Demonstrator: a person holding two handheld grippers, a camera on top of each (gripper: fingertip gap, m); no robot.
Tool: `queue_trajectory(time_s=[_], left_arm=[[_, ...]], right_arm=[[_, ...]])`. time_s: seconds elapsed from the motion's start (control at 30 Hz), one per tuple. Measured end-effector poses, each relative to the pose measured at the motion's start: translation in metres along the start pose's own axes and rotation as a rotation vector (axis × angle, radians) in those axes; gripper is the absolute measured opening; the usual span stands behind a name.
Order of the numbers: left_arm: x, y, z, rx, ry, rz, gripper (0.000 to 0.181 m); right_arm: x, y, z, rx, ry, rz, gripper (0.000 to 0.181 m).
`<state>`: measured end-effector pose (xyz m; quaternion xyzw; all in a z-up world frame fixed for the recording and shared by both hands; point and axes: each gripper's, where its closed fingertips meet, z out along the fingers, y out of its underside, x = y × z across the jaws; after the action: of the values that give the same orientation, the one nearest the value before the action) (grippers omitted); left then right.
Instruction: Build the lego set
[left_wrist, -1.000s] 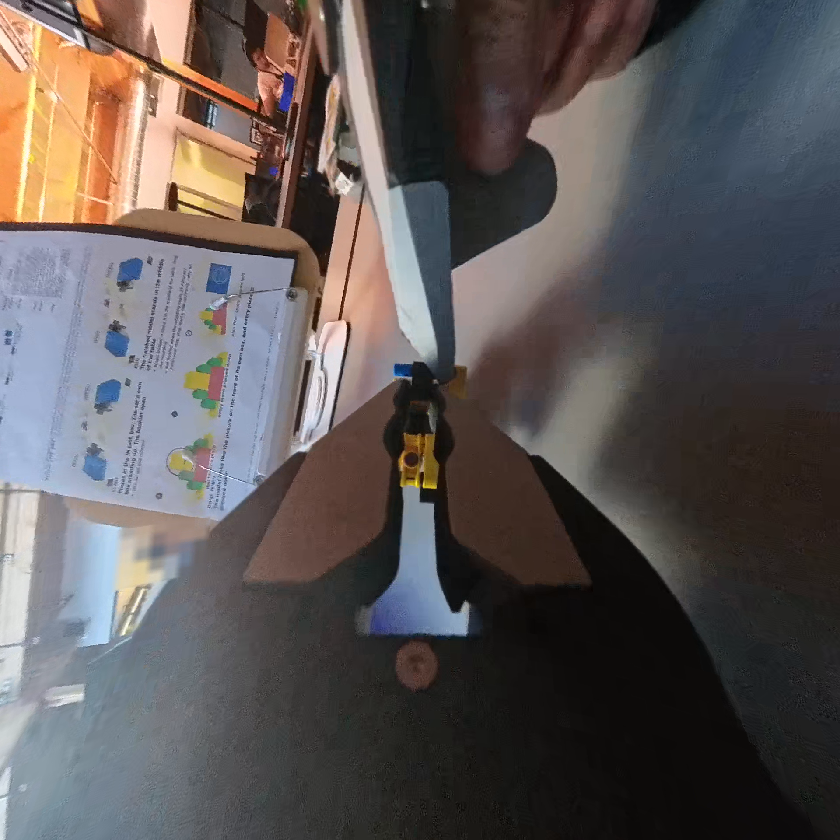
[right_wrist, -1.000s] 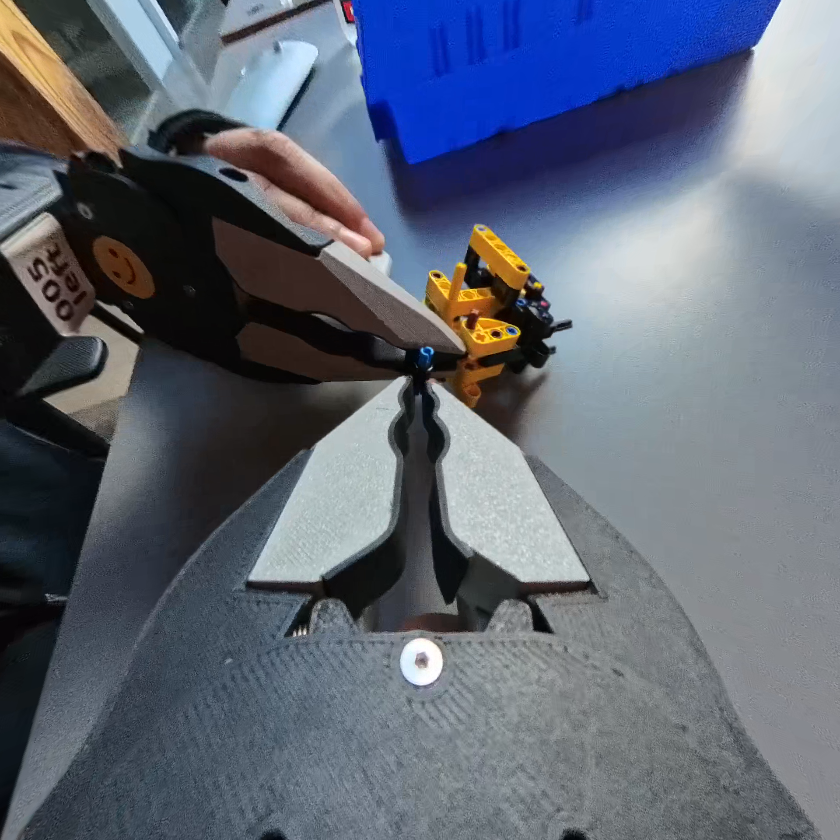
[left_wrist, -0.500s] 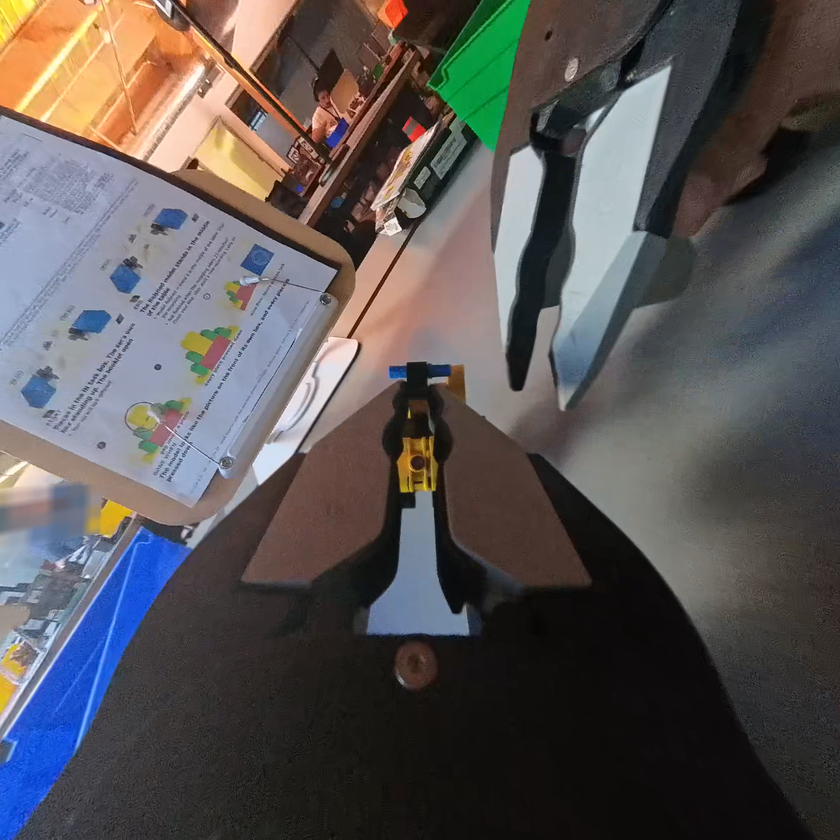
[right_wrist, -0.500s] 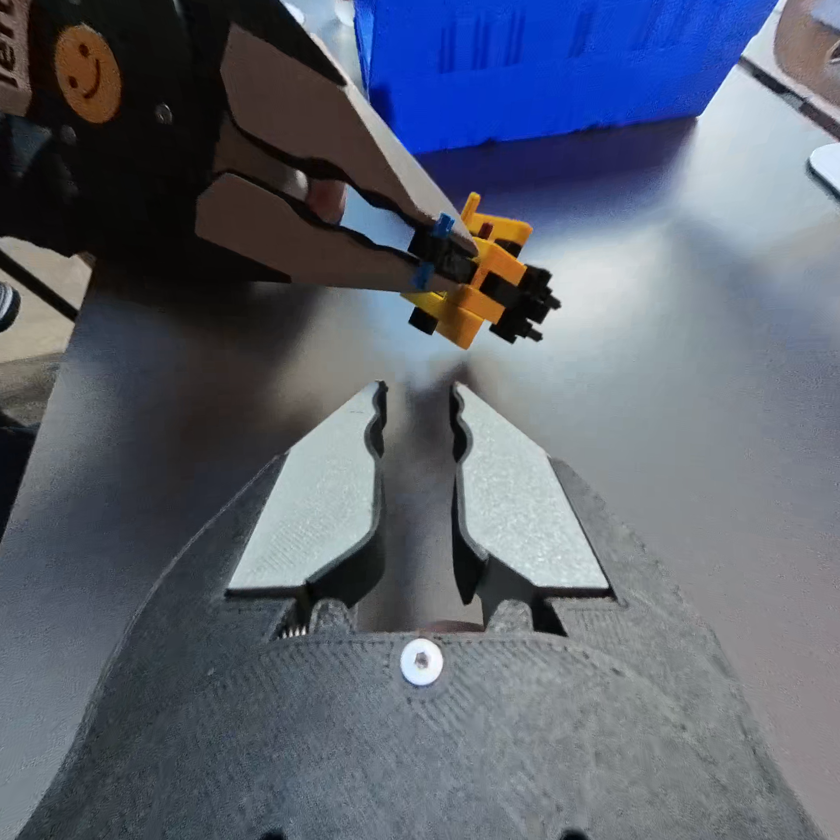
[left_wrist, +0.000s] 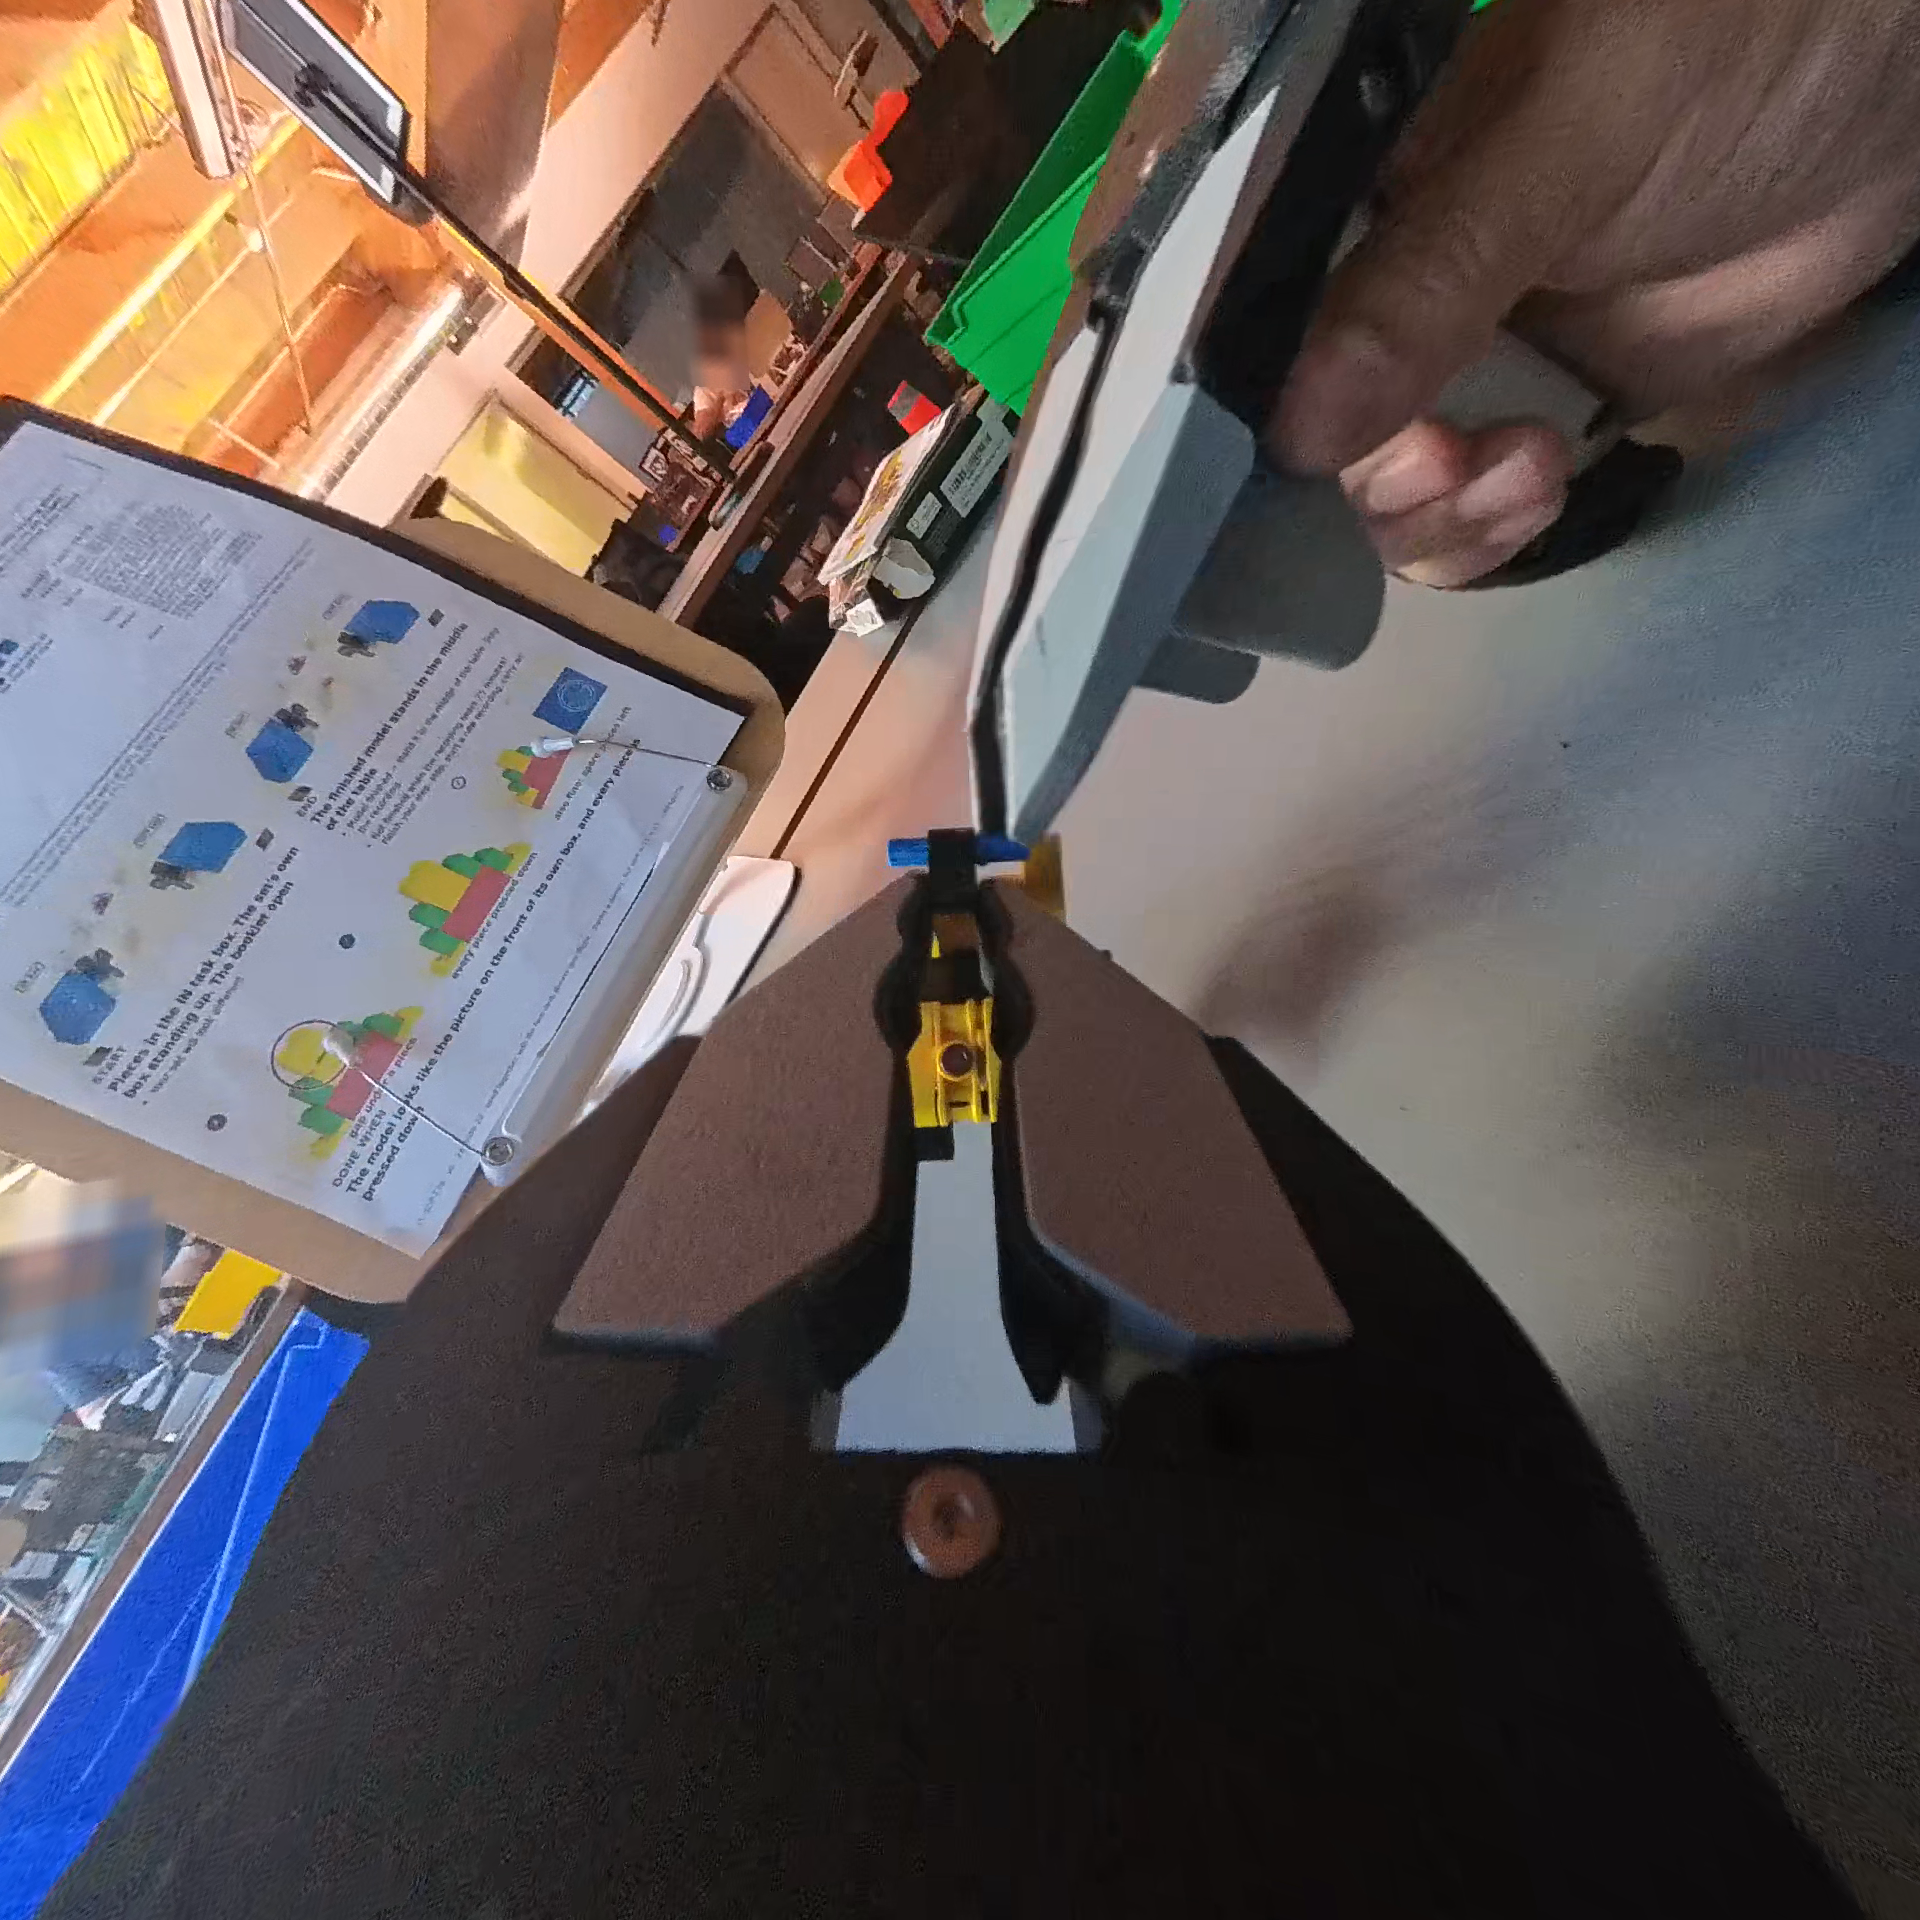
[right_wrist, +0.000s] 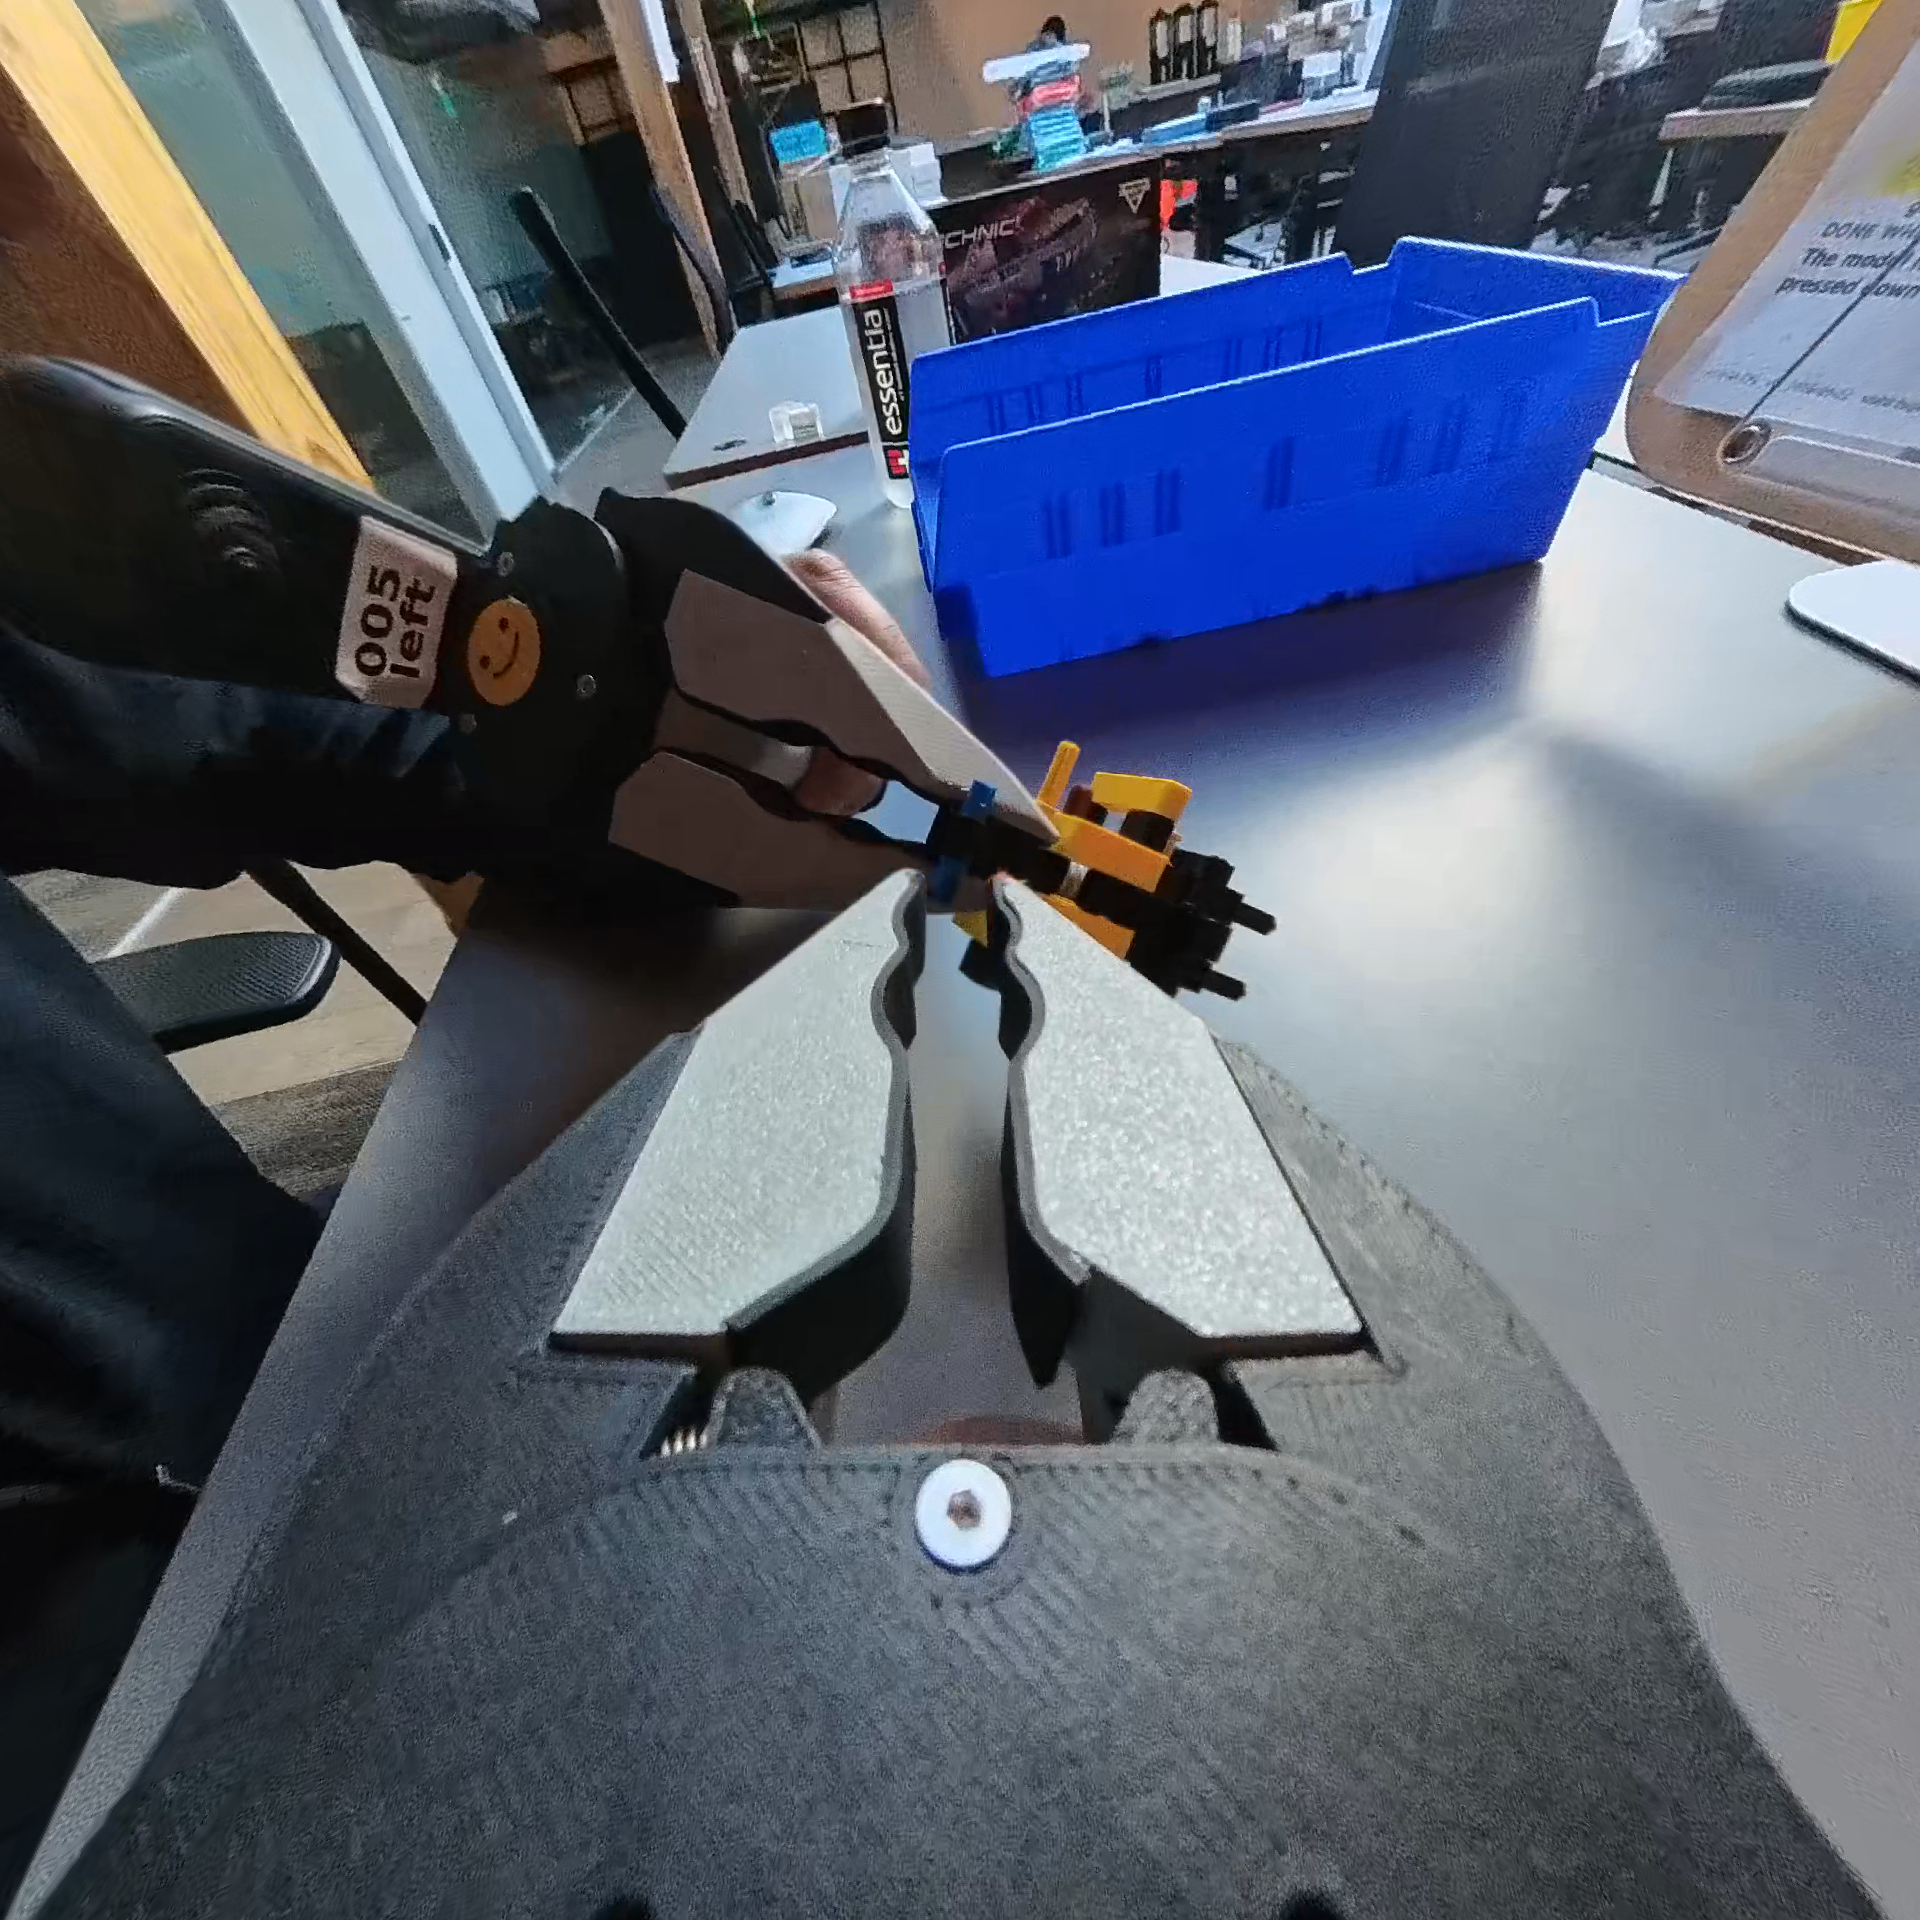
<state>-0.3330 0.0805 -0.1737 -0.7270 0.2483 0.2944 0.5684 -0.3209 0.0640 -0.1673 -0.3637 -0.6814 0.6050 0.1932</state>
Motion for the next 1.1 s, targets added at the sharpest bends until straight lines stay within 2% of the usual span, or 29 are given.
queue_trajectory(time_s=[0.13, 0.47, 0.6, 0.73, 0.83, 0.97, 1.1], left_arm=[[-0.002, -0.001, 0.0, -0.005, -0.019, 0.022, 0.005], [-0.004, -0.005, -0.002, -0.012, -0.07, 0.061, 0.004], [-0.007, -0.009, -0.004, -0.001, -0.102, 0.062, 0.004], [-0.005, -0.008, -0.004, -0.01, -0.104, 0.122, 0.005], [0.004, 0.008, 0.002, -0.094, -0.032, 0.155, 0.006], [0.011, 0.021, 0.005, -0.17, 0.033, 0.107, 0.006], [0.012, 0.027, 0.007, -0.189, 0.068, 0.027, 0.005]], right_arm=[[-0.003, 0.0, 0.001, 0.003, -0.017, -0.001, 0.002], [-0.004, -0.005, 0.003, 0.057, -0.059, 0.109, 0.002], [-0.006, -0.01, 0.002, 0.114, -0.109, 0.234, 0.001], [-0.006, -0.006, 0.002, 0.107, -0.172, 0.344, 0.0], [0.003, 0.011, 0.008, -0.024, -0.04, 0.2, 0.0], [0.016, 0.026, 0.011, -0.237, 0.215, -0.203, 0.0], [0.024, 0.032, 0.013, -0.281, 0.275, -0.272, 0.0]])
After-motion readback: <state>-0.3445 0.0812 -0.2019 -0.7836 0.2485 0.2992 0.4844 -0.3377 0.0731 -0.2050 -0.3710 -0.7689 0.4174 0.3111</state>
